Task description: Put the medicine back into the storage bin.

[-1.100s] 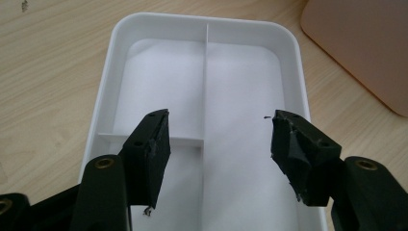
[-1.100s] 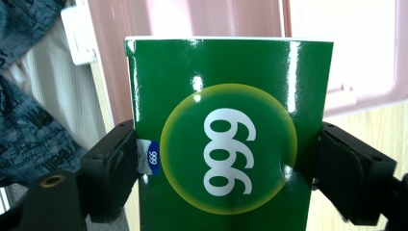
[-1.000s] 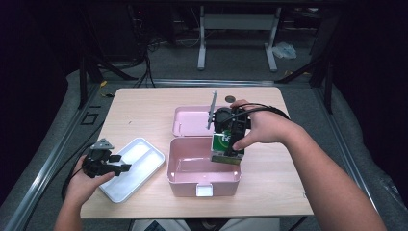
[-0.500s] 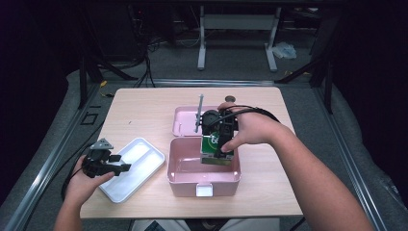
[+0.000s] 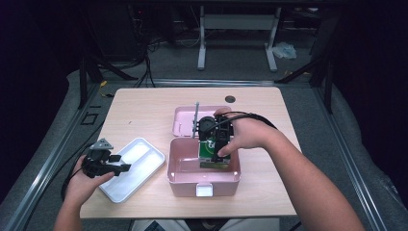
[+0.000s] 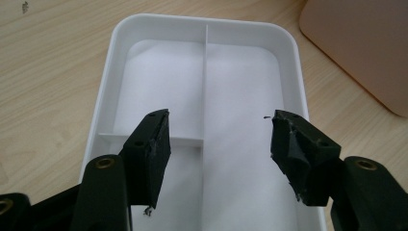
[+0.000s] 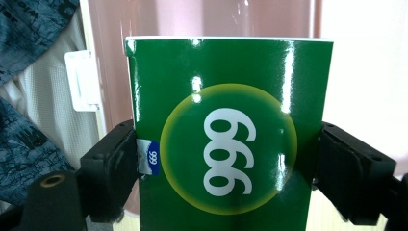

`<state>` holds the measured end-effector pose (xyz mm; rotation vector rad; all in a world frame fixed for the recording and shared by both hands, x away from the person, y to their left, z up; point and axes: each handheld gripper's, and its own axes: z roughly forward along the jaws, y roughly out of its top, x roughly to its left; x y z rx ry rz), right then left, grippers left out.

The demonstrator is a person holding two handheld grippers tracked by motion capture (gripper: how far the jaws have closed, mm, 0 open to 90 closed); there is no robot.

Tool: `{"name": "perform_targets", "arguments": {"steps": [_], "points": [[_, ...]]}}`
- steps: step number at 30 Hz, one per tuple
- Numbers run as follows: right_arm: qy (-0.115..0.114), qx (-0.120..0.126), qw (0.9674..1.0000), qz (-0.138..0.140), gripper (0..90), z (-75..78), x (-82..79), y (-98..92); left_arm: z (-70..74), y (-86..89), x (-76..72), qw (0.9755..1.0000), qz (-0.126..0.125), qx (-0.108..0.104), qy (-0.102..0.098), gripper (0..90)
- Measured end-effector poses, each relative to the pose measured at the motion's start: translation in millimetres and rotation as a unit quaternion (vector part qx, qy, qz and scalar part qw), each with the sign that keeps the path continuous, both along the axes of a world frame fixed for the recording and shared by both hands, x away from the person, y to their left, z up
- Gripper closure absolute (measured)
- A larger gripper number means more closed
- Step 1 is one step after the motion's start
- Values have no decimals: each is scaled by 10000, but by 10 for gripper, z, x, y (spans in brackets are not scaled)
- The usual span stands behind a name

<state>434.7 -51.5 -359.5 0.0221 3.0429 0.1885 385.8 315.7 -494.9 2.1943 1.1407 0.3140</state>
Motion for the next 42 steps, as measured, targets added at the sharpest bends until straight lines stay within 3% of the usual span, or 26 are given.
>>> {"name": "perform_targets", "arguments": {"steps": [5,6,14,18,32,42], "points": [[-45,-140,9999,-21,165,-131,24,-9,-3,-2,-1,10000,2,1,8,392],[18,-62,10000,-18,165,-177,31,-17,-3,-2,0,10000,-3,3,5,392],[-38,-170,9998,-32,164,-380,47,-40,-8,-6,5,10000,-29,35,20,394],[46,-148,9999,-48,164,-506,58,-41,-9,-4,2,10000,-7,15,16,395],[105,-152,9997,-161,162,-738,88,-52,-14,-5,2,10000,-5,26,27,395],[100,-212,9994,-248,159,-797,115,-79,-17,-7,3,10000,-3,33,39,395]]}}
